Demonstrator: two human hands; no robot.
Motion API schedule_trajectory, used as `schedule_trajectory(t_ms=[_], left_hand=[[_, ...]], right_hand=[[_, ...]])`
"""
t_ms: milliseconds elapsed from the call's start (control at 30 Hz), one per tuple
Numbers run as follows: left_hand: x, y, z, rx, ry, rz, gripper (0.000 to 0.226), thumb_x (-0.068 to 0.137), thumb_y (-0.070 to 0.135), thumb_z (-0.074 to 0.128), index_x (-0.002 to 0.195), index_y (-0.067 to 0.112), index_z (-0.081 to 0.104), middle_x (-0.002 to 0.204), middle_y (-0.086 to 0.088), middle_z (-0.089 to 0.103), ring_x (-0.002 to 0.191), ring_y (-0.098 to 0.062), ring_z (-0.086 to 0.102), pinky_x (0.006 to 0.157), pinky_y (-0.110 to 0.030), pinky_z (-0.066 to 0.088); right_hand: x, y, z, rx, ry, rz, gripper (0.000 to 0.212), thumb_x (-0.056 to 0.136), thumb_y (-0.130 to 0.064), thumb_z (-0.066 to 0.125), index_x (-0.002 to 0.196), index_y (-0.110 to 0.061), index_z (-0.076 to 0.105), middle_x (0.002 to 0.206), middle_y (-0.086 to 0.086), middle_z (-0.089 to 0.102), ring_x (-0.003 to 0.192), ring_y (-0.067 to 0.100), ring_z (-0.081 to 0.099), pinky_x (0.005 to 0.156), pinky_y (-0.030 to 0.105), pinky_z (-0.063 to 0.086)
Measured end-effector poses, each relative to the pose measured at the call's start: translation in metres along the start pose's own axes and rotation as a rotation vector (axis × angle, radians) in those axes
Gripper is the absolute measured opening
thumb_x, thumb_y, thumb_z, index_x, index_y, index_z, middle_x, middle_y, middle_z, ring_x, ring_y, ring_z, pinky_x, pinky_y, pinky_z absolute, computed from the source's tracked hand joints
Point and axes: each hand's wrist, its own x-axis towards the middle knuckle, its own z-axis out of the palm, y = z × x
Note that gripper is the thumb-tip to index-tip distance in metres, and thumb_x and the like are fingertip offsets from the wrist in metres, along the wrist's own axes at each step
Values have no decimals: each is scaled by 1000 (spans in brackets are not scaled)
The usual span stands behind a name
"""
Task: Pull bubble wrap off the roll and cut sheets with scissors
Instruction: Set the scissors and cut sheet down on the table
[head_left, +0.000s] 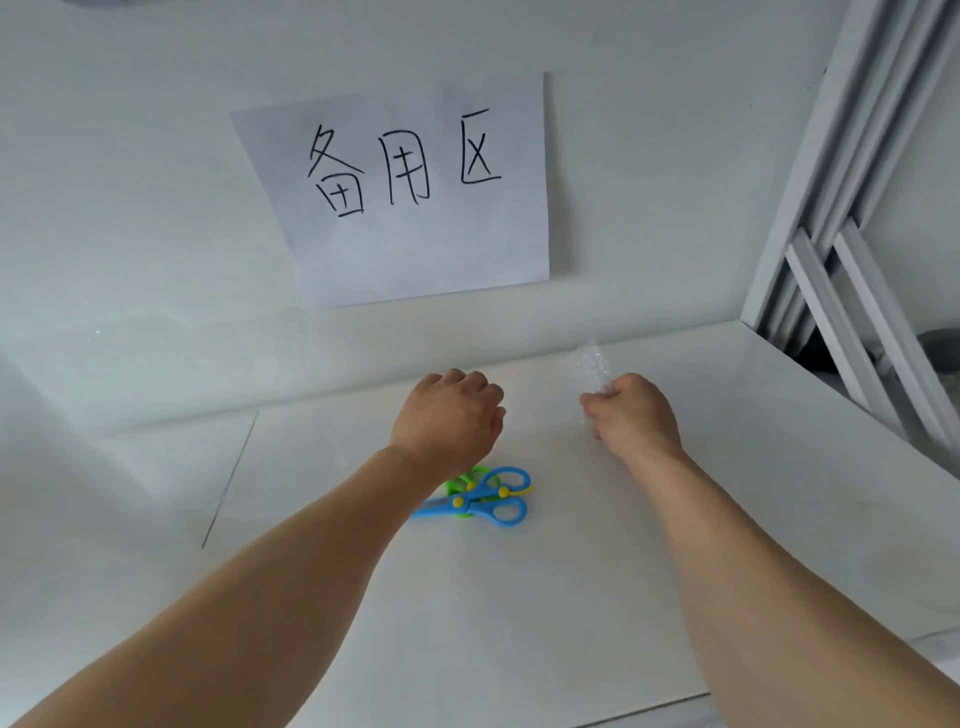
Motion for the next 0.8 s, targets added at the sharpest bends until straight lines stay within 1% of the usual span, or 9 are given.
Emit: schedule_trajectory(t_ms=[67,100,167,267,367,500,600,700,800], left_hand=[[-3,0,6,-9,2,-4,28,96,31,48,101,14,69,101,-5,69,95,-31,61,80,-37,43],[-4,0,7,-14,2,-6,28,96,31,49,100,13,69,100,-5,69,94,-31,62,78,-37,44],[-8,0,6,-28,4,-23,29,93,31,49,93,12,71,93,-6,71,86,-32,64,72,-38,46],[-20,-2,-1,-45,21,-62,39,86,35,40,82,14,72,79,-4,71,71,-31,65,61,-35,49],[-41,-7,-11,-42,54,-80,42,85,36,35,76,14,71,74,-2,69,64,-29,63,56,-32,46],[-81,-21,-27,-38,122,-89,39,87,34,38,75,14,69,71,-2,68,61,-29,61,53,-31,45],[-110,-34,-41,-44,173,-137,33,87,31,43,75,14,69,71,0,67,60,-28,61,52,-31,45],[-141,-51,-47,-51,179,-204,30,88,31,45,78,15,69,74,1,68,63,-27,62,53,-32,46],[-166,-69,-48,-66,174,-276,32,89,34,44,81,16,69,78,2,69,67,-26,63,54,-33,48]], right_hand=[[-3,0,2,-247,28,-22,18,82,-31,56,93,-17,55,88,4,61,83,30,59,66,31,40],[-4,0,3,-338,51,-38,27,85,-32,56,105,-14,55,100,7,62,95,30,60,71,31,39],[-10,-1,5,-482,112,-83,39,88,-35,55,118,-10,51,119,11,58,113,33,54,79,35,39],[-22,-4,8,-583,210,-157,44,90,-37,55,123,-10,50,126,14,53,120,34,46,90,40,39],[-39,-16,13,-614,266,-302,37,92,-34,53,122,-13,56,124,11,56,118,33,46,92,41,38],[-73,-39,36,-631,195,-483,32,95,-31,48,119,-16,62,119,7,61,114,31,51,92,39,37],[-101,-54,59,-552,97,-561,32,96,-31,47,121,-17,61,120,7,63,113,31,52,91,39,39],[-122,-71,84,-366,-71,-566,34,99,-32,46,126,-15,57,129,7,59,118,29,52,94,36,40],[-135,-90,104,-229,-225,-504,41,99,-36,46,133,-13,52,137,6,55,124,26,52,98,32,39]])
